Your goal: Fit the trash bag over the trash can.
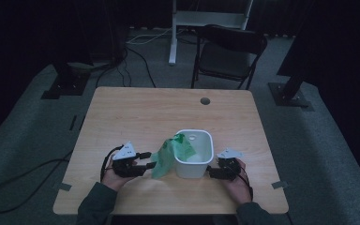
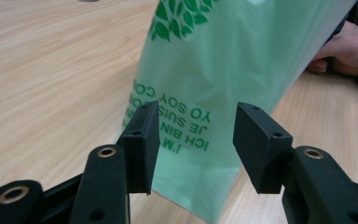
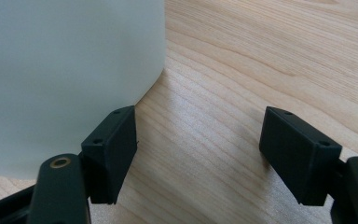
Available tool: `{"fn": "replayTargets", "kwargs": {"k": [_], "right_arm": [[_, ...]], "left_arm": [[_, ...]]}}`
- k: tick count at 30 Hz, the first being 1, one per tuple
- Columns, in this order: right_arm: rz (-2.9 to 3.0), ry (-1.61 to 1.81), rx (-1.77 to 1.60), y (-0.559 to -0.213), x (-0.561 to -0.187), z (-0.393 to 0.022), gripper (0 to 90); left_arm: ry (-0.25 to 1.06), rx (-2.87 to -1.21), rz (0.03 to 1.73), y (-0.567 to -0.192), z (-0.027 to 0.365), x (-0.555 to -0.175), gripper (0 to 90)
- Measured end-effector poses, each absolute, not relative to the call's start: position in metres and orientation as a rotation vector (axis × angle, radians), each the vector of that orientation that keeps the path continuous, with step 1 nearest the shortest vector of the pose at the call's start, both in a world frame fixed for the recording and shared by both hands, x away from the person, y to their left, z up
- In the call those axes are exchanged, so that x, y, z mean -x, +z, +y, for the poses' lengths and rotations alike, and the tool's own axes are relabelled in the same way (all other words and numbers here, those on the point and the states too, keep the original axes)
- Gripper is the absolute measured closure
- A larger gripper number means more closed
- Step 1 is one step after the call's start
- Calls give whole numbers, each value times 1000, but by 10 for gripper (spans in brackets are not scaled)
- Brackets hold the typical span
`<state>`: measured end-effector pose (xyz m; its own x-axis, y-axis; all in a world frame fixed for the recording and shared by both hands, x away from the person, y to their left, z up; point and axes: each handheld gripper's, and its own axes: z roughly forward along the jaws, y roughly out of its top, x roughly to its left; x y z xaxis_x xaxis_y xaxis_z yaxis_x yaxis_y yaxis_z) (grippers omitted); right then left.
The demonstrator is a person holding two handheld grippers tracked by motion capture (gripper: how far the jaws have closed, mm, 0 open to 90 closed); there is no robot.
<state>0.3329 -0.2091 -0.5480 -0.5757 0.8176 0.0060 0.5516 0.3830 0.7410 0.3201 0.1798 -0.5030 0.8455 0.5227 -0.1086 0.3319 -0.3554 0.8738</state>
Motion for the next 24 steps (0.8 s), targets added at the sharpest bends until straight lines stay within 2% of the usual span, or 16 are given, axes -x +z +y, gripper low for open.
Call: {"fn": "replayTargets", "kwargs": {"k": [11, 24], "right_arm": [[2287, 1018, -1190, -548, -333, -209, 270], [2287, 1018, -1190, -548, -333, -209, 270]], "left_arm": [[313, -1993, 666, -518, 180, -308, 475], [336, -2014, 644, -525, 179, -294, 464]]}}
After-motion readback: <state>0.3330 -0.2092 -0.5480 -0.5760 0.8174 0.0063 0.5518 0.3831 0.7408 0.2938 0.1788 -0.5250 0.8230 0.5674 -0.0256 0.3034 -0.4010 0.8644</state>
